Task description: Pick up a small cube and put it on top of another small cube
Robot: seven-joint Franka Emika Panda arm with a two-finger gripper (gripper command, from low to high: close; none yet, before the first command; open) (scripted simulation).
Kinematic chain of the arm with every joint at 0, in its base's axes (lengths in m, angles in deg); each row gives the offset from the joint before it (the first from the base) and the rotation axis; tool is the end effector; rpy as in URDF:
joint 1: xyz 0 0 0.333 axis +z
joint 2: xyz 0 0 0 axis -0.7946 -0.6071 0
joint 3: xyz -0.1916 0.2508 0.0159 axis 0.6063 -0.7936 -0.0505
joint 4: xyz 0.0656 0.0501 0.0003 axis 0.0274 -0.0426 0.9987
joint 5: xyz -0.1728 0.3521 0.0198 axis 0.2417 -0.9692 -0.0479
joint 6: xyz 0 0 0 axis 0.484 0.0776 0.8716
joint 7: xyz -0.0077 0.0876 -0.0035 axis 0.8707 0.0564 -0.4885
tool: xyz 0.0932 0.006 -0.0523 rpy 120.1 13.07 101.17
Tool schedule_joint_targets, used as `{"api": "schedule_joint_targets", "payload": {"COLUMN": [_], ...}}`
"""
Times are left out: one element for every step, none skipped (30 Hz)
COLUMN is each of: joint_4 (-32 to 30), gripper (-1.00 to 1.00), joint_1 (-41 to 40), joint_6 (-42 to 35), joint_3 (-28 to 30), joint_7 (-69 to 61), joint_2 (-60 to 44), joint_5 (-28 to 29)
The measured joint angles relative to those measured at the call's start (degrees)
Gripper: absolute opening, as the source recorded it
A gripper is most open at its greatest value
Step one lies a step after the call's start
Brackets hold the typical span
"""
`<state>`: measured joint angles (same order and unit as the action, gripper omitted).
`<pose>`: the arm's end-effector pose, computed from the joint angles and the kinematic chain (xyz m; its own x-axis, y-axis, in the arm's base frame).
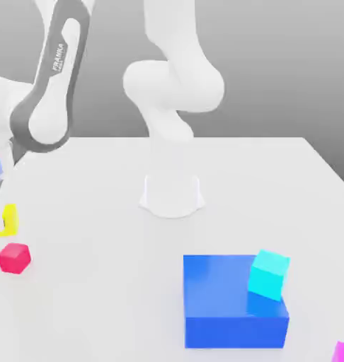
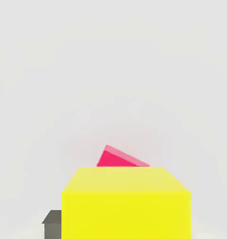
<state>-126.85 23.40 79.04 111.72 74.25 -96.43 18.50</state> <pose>0.2601 -0.3449 0.1979 -0.5288 -0.8488 -0.0004 -0.8488 0.5288 -0.0028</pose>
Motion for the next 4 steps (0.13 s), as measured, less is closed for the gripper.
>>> {"api": "schedule_joint_targets", "payload": {"joint_4": [0.13,0.24,0.24,0.24], "gripper": [-1.00,1.00,1.00,1.00], "joint_1": [-1.46,-2.29,-2.29,-2.29], "joint_6": [1.73,2.90,2.91,2.91], "joint_3": [-1.82,-2.95,-2.95,-2.95], "joint_7": [-1.32,-2.39,-2.39,-2.39], "joint_2": [-1.97,-3.37,-3.37,-3.37], "joint_5": [-1.81,-3.30,-3.30,-3.30]}}
